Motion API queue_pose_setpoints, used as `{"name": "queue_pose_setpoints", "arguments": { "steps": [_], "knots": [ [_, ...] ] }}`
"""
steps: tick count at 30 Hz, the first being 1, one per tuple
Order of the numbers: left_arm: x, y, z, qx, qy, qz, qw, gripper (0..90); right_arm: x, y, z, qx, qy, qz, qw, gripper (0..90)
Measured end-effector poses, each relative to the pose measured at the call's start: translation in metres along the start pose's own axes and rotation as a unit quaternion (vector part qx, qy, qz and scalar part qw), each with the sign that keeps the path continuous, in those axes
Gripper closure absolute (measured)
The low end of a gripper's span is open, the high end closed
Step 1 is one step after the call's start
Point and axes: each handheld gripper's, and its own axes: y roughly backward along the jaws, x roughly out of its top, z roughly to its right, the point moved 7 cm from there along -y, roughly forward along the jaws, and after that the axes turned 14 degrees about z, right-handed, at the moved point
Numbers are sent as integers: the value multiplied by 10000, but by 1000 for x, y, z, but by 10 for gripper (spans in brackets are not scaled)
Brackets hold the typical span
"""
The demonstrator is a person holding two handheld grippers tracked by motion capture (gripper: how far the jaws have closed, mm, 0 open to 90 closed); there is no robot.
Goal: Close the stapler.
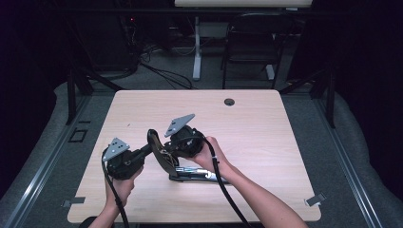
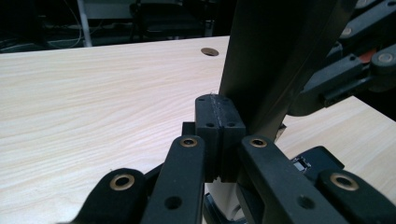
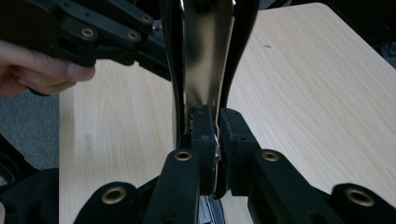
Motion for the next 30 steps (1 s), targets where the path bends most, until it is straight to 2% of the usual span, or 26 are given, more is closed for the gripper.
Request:
{"name": "queue_pose_setpoints", "arguments": {
  "steps": [3, 13, 20, 23, 30],
  "knots": [
    [-2, -3, 5, -108, -35, -85, 9999, 900, 2, 2, 0, 20, 31, 46, 10000, 850],
    [-9, -9, 10, -242, -74, -274, 9993, 900, 4, 12, 0, -23, 16, 226, 9997, 857],
    [-16, -16, 18, -430, -158, -536, 9975, 900, -1, 23, 4, -159, -37, 315, 9994, 863],
    [-18, -19, 19, -470, -162, -609, 9969, 900, -4, 28, 5, -230, 23, 286, 9993, 864],
    [-23, -24, 23, -562, -156, -765, 9954, 900, -10, 40, 9, -222, -86, 328, 9992, 867]
  ]
}}
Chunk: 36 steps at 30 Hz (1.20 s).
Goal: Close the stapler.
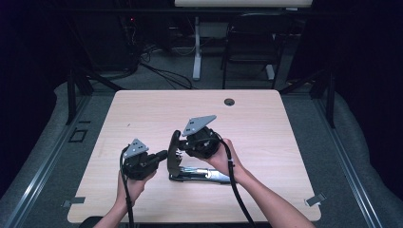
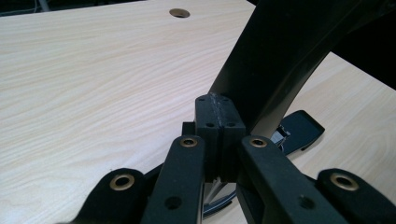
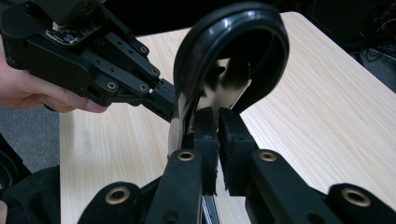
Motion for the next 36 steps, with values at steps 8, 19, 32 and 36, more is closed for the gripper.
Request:
{"name": "queue_pose_setpoints", "arguments": {
  "steps": [8, 19, 32, 36],
  "knots": [
    [-6, -8, 4, -77, -23, -243, 9997, 900, -12, 15, 7, -48, -182, -10, 9998, 872],
    [-16, -19, 5, -104, -2, -578, 9983, 900, -30, 33, 12, -278, -268, -89, 9992, 875],
    [-21, -25, 8, -139, 17, -725, 9973, 900, -47, 47, 24, -481, -507, -168, 9974, 868],
    [-23, -27, 10, -182, -7, -768, 9969, 900, -52, 49, 30, -521, -631, -193, 9965, 869]
  ]
}}
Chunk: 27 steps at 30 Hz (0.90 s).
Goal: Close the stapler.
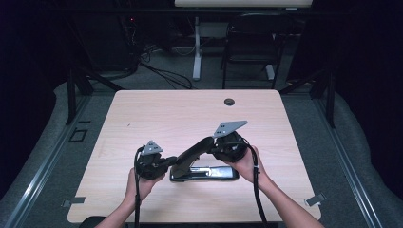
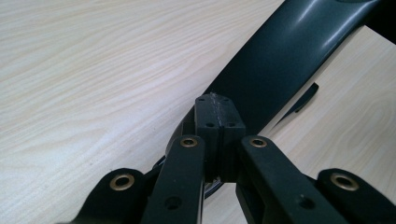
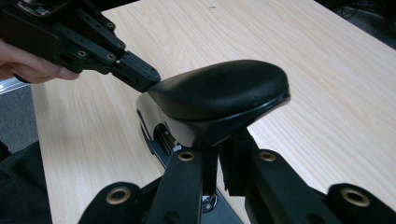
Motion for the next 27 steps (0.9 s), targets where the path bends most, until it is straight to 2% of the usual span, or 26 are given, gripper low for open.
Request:
{"name": "queue_pose_setpoints", "arguments": {
  "steps": [5, 6, 7, 12, 18, 23, 27],
  "knots": [
    [-1, -3, 3, -34, -41, -38, 10000, 900, -10, 3, 10, -95, -117, -101, 9998, 871],
    [-1, -5, 3, 21, -78, -38, 10000, 900, -13, 4, 12, -151, -105, -142, 9997, 873],
    [-1, -5, 5, -51, -81, -84, 9999, 900, -15, 4, 15, -208, -106, -168, 9996, 875],
    [-5, -8, 6, -55, -188, -234, 9995, 900, -32, 7, 25, -378, -157, -377, 9985, 875],
    [-9, -11, 7, -67, -290, -371, 9989, 900, -49, 9, 32, -422, -184, -658, 9968, 875],
    [-12, -13, 6, -47, -309, -482, 9984, 900, -64, 9, 38, -494, -134, -891, 9947, 875],
    [-15, -14, 7, -65, -322, -603, 9976, 900, -82, 9, 43, -580, -64, -1181, 9913, 875]
  ]
}}
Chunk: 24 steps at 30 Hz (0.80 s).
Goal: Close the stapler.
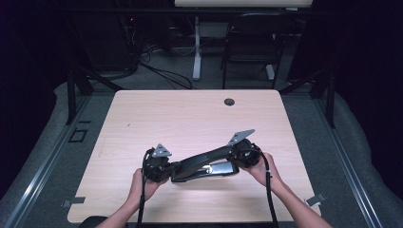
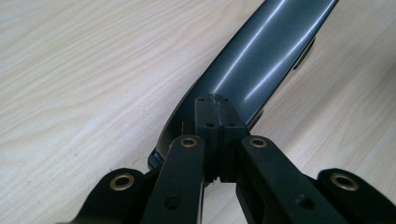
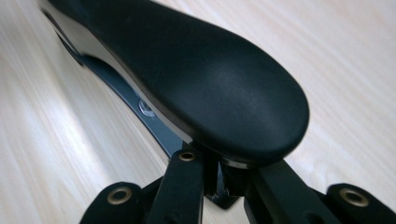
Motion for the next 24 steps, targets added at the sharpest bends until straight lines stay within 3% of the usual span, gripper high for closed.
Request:
{"name": "queue_pose_setpoints", "arguments": {
  "steps": [6, 11, 13, 17, 20, 24],
  "knots": [
    [-3, -2, 1, -29, -43, -106, 9999, 900, -20, -6, 7, -46, 19, -367, 9993, 880],
    [-4, -2, 0, -85, -53, -175, 9998, 900, -31, 0, 17, -97, -120, -441, 9989, 883],
    [-4, -2, -1, -86, -54, -192, 9998, 900, -30, 8, 25, -251, -116, -372, 9989, 883],
    [-3, -1, -3, -89, -41, -209, 9997, 880, -16, 25, 37, -505, -340, 28, 9981, 882],
    [0, 1, -6, -35, -24, -140, 9999, 836, -2, 31, 33, -485, -337, 328, 9977, 878],
    [3, 5, -11, 43, 49, -48, 10000, 742, 10, 28, 20, -382, -169, 451, 9981, 878]
  ]
}}
